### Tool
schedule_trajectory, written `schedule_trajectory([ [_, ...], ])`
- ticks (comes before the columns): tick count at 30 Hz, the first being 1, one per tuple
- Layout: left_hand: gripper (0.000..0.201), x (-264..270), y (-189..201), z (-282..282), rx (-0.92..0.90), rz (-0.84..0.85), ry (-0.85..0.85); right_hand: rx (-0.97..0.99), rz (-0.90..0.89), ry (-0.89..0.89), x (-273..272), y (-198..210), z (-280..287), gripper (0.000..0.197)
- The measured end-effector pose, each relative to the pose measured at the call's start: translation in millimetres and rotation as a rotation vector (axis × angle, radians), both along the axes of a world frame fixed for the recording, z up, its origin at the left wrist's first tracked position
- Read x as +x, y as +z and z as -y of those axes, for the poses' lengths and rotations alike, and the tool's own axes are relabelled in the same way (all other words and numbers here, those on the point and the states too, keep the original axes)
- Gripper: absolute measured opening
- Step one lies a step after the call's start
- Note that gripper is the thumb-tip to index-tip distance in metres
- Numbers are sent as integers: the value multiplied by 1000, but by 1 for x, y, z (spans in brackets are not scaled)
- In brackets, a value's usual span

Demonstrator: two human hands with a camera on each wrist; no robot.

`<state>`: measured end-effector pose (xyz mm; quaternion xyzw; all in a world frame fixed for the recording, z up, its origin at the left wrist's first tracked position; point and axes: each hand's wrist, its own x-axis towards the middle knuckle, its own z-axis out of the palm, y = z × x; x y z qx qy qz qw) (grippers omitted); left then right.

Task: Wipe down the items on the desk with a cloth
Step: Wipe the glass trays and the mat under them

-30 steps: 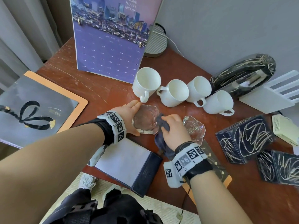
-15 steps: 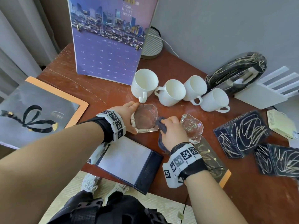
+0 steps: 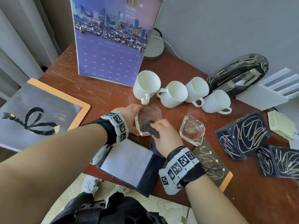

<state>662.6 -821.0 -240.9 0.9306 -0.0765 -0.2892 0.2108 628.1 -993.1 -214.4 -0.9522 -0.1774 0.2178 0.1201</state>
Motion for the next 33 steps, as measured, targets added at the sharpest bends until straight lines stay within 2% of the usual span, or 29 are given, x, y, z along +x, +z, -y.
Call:
schedule_trajectory([
  [2,103,-1,-2,-1,-17,4,9,-49,24,-19,-3,-2,0,41],
  [7,105,2,-6,-3,-57,6,-11,-84,3,116,-14,-12,-8,42],
  [13,106,4,-9,-3,-76,-27,5,-51,-16,382,-8,-10,14,59],
  [18,109,4,-13,-2,-70,-44,23,-120,-33,277,-6,-5,33,54],
  [23,108,4,-13,-2,-77,-48,32,-97,61,-48,2,-6,42,47],
  [28,108,4,-15,-1,-84,-38,46,-63,-46,110,-10,-10,28,42],
  [29,108,3,-15,-1,-84,-37,52,-42,-58,95,-9,-8,28,42],
  [33,108,1,-17,-2,-95,-49,109,1,63,-187,23,2,30,45],
])
